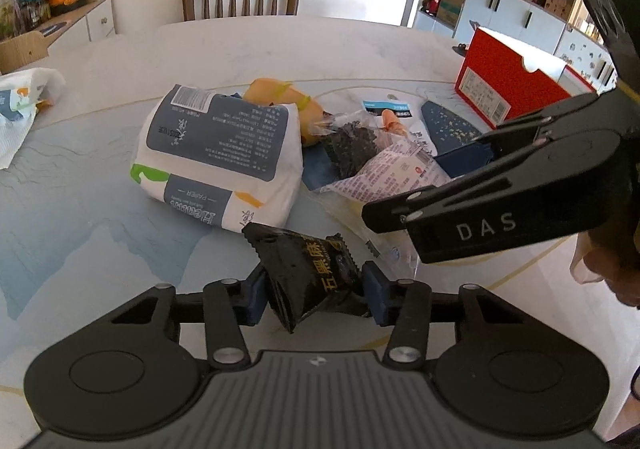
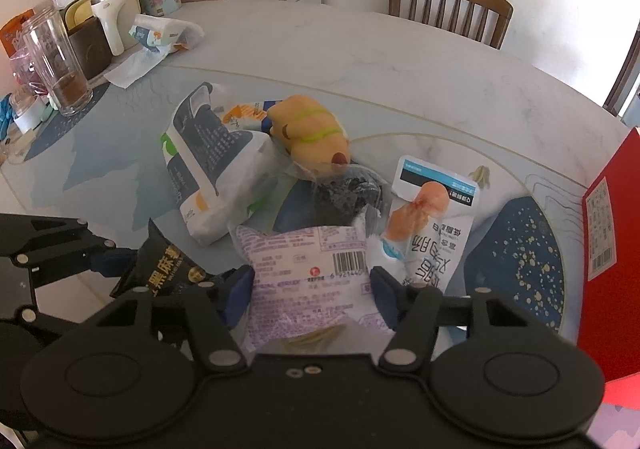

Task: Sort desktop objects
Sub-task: 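Grasp the black snack packet with the left tool while the right tool grasps the pink-white bag, then carry the pink-white bag into the shoebox with the right tool and release it, then open the left tool over the shoebox while the right tool releases the pink-white bag, then move both tools back from the shoebox to the items on the table, then grasp the white-grey bag with the left tool while the right tool grasps the white cable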

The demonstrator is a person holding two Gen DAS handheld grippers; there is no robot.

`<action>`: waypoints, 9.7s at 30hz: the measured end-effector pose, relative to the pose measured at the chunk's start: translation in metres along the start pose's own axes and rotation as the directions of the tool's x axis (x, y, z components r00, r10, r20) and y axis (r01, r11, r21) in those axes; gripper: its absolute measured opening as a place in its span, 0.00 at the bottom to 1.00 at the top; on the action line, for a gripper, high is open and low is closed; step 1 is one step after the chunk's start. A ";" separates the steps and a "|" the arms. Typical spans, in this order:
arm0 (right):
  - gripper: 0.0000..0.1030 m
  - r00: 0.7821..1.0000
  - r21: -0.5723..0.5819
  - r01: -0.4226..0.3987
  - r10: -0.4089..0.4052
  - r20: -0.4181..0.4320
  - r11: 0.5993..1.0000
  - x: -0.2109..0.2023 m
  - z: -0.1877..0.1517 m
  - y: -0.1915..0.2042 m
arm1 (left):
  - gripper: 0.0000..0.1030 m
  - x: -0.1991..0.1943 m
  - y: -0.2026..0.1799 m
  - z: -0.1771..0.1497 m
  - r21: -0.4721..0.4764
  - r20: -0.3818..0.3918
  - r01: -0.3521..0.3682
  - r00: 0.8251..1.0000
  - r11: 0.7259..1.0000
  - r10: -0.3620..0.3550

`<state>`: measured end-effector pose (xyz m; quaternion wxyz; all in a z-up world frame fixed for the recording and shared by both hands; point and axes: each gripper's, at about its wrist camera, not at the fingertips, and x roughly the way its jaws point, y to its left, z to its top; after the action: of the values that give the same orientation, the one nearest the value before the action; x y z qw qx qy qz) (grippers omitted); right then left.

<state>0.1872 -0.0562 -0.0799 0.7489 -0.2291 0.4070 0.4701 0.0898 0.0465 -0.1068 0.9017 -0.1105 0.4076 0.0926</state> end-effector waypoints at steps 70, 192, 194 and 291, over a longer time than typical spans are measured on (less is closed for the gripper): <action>0.57 0.975 0.280 0.027 -0.088 0.207 0.960 -0.191 -0.030 -0.148 | 0.37 -0.066 -0.121 0.102 0.082 0.134 0.085 0.986 0.993 -0.095; 0.69 0.984 0.442 0.102 -0.155 0.085 0.891 -0.182 -0.063 -0.294 | 0.37 0.036 -0.285 0.157 0.236 -0.042 0.317 0.948 0.919 -0.316; 0.69 0.983 0.443 0.102 -0.158 0.092 0.891 -0.184 -0.065 -0.289 | 0.37 0.032 -0.279 0.155 0.231 -0.035 0.317 0.947 0.920 -0.318; 0.73 0.990 0.341 0.135 -0.138 -0.014 0.930 -0.009 -0.025 -0.062 | 0.99 0.032 0.086 0.102 -0.560 -0.256 -0.185 0.966 0.808 0.043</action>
<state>0.2305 -0.1073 -0.0892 0.8100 -0.1214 0.4617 0.3406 0.1615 0.1591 -0.0764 0.7642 -0.3647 0.4679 0.2529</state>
